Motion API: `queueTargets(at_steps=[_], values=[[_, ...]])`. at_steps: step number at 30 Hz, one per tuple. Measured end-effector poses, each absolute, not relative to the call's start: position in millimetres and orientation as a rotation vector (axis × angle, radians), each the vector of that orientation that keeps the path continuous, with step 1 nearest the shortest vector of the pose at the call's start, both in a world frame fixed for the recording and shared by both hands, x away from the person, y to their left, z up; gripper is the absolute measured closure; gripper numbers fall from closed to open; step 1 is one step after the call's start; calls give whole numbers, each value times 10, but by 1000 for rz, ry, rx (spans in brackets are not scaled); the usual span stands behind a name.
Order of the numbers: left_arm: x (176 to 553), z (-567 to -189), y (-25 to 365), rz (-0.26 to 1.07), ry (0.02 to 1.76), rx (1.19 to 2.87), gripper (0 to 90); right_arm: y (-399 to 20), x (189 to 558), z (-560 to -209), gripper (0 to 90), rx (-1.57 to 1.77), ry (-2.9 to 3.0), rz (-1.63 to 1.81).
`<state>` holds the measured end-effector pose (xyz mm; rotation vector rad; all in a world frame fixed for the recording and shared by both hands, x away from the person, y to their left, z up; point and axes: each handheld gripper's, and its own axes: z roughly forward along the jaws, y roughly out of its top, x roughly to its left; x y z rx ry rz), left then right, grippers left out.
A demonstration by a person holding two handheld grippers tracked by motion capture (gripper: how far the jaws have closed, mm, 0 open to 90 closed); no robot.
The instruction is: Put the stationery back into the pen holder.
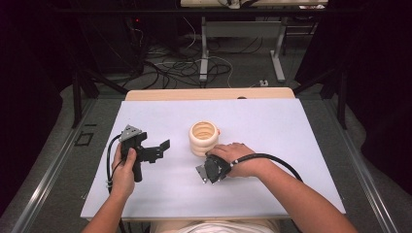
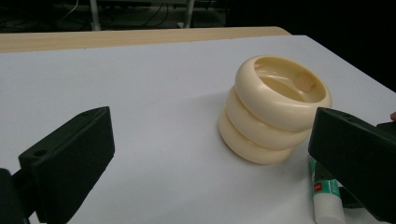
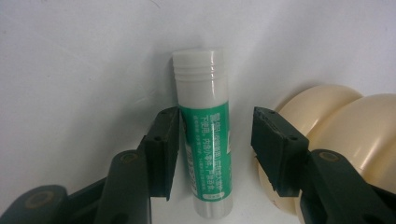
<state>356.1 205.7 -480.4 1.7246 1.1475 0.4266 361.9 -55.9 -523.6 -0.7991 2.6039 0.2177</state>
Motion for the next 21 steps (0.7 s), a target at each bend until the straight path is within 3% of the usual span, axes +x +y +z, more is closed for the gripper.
queueTargets(at_steps=[14, 21], values=[[3566, -4813, 2060, 428, 1149, 1728, 3, -548, 3639, -5319, 546, -838, 2596, 173], [3565, -4810, 2064, 429, 1150, 1724, 3, -555, 3647, -5326, 635, -868, 2618, 154]])
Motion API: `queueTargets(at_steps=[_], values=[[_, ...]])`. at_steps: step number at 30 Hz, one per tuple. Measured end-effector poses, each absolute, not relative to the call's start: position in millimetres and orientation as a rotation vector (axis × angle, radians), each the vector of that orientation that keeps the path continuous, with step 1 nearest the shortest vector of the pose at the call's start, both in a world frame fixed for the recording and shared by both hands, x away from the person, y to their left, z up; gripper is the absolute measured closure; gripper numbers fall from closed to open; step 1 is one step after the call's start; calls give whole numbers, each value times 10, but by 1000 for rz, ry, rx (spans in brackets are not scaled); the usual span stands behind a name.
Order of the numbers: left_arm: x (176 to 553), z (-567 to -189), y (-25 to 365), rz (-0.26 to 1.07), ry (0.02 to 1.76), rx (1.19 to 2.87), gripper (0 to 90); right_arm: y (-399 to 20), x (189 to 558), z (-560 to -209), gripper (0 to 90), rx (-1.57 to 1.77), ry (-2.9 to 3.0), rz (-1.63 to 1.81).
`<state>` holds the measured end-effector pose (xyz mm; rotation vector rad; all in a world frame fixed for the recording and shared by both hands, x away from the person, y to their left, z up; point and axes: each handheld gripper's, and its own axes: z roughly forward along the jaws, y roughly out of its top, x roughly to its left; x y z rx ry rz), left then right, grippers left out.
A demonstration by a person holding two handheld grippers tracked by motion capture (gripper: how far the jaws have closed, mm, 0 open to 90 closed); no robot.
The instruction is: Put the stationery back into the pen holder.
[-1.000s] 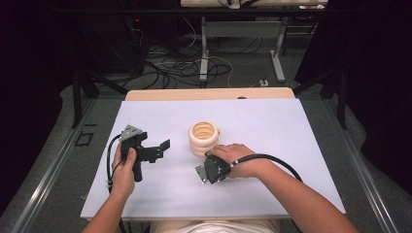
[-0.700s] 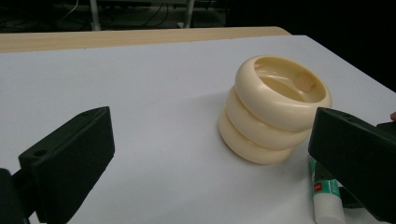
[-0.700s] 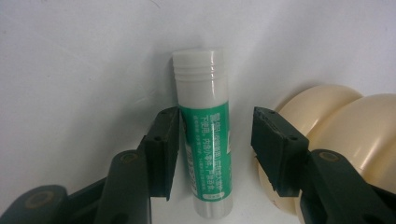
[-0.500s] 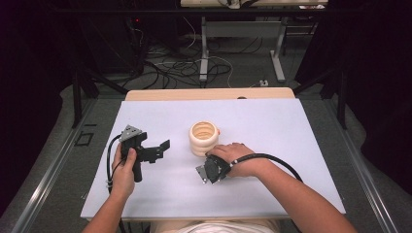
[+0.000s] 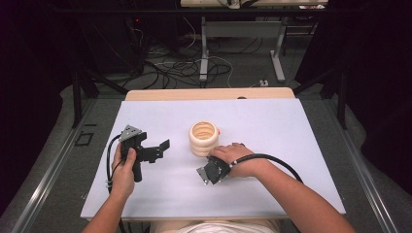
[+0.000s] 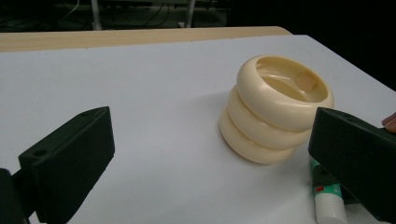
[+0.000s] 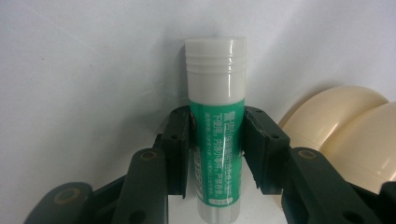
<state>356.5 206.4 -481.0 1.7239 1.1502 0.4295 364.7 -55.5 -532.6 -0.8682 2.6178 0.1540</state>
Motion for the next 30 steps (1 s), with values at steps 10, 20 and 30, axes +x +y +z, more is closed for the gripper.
queueTargets(at_steps=[10, 20, 30], values=[[3568, -4813, 2065, 428, 1153, 1726, 3, -554, 3624, -5320, 655, -910, 2580, 122], [3566, -4810, 2067, 427, 1157, 1724, 3, -559, 3599, -5294, 656, -860, 2588, 164], [3566, -4809, 2068, 428, 1157, 1726, 3, -558, 3599, -5174, 656, -714, 2634, 316]])
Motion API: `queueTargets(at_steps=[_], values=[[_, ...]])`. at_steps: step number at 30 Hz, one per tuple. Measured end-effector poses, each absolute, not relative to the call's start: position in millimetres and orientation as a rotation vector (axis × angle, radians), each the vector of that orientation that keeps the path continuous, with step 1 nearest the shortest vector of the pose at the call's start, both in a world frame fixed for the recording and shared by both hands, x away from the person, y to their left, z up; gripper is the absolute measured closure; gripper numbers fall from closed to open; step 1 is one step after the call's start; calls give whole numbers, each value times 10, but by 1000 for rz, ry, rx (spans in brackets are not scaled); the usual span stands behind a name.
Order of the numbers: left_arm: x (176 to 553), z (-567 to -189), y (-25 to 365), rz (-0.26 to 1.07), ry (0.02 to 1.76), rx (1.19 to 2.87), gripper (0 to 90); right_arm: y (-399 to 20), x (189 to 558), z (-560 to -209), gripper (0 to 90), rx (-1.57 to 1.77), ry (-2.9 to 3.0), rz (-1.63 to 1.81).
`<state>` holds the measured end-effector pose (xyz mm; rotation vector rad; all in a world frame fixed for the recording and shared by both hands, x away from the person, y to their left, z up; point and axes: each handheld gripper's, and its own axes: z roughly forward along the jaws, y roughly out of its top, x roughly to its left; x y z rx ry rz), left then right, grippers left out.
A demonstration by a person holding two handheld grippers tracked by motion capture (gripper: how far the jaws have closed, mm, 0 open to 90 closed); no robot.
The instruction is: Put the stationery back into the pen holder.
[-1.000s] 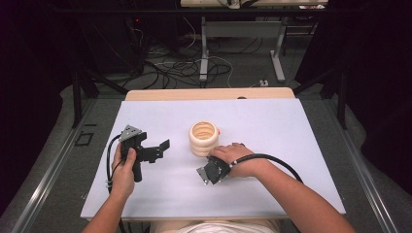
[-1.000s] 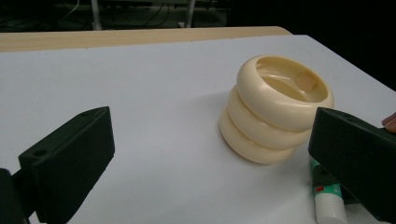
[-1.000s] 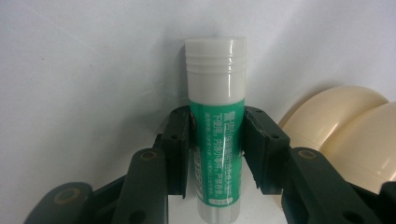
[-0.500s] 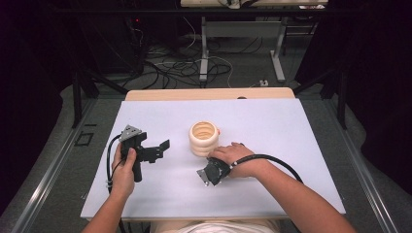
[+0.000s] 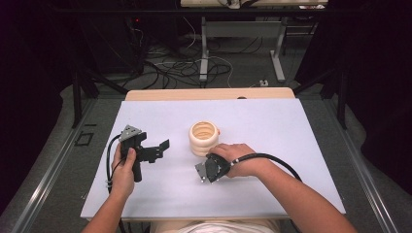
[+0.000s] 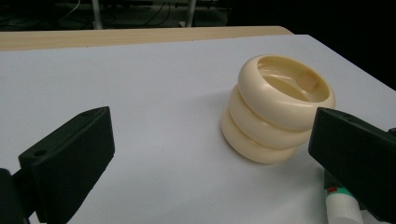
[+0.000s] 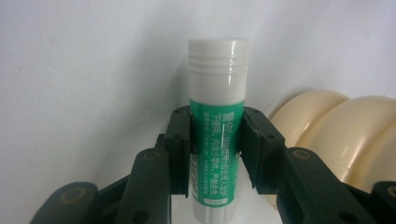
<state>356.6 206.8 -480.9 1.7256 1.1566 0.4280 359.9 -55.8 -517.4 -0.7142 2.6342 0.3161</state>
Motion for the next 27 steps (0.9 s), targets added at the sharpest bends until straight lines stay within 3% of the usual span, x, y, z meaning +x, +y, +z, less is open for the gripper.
queueTargets(at_steps=[27], values=[[3568, -4805, 2071, 434, 1157, 1721, 3, -607, 3670, -4827, 656, -188, 2706, 724]])
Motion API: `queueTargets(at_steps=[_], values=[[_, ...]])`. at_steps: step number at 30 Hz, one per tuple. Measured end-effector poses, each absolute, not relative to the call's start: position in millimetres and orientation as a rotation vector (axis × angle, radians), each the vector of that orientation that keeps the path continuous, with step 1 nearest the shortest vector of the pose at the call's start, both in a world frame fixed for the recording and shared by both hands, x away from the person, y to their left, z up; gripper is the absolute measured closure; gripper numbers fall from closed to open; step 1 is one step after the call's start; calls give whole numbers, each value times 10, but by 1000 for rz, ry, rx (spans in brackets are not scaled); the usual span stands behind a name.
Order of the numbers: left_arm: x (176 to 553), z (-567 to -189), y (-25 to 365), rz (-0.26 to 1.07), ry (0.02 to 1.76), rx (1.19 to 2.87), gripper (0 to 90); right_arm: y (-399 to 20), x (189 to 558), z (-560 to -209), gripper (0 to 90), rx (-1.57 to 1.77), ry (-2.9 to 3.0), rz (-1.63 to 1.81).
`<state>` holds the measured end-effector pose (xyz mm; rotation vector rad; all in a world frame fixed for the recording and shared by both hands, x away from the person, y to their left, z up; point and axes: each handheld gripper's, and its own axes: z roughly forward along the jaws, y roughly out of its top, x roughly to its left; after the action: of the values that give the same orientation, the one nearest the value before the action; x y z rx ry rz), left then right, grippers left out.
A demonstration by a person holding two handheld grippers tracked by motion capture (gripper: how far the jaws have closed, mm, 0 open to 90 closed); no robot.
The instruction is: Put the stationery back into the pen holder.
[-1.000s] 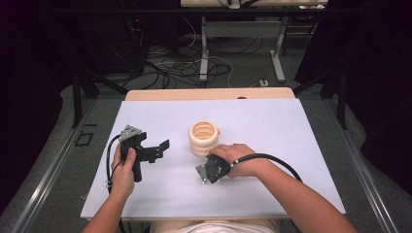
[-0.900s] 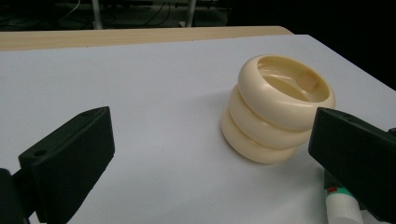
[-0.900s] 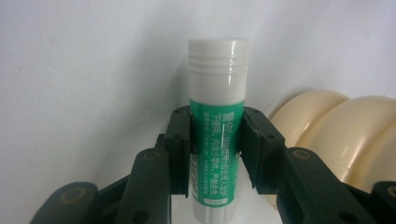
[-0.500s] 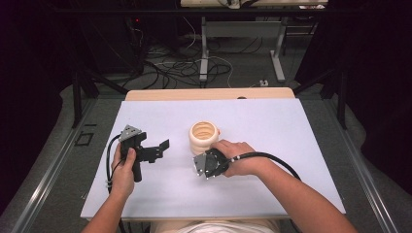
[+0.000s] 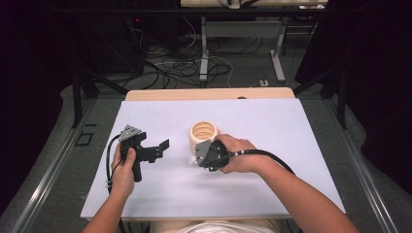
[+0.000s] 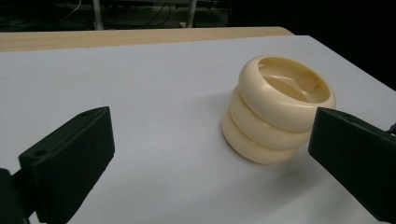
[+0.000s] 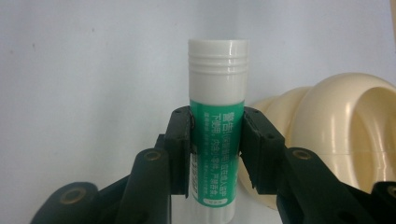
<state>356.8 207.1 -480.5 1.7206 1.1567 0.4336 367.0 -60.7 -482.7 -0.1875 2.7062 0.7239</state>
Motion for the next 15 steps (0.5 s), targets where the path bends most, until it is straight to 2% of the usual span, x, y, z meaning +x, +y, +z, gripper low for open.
queueTargets(at_steps=[15], values=[[3567, -4802, 2073, 433, 1158, 1718, 3, -631, 3758, -4568, 656, 32, 2692, 909]])
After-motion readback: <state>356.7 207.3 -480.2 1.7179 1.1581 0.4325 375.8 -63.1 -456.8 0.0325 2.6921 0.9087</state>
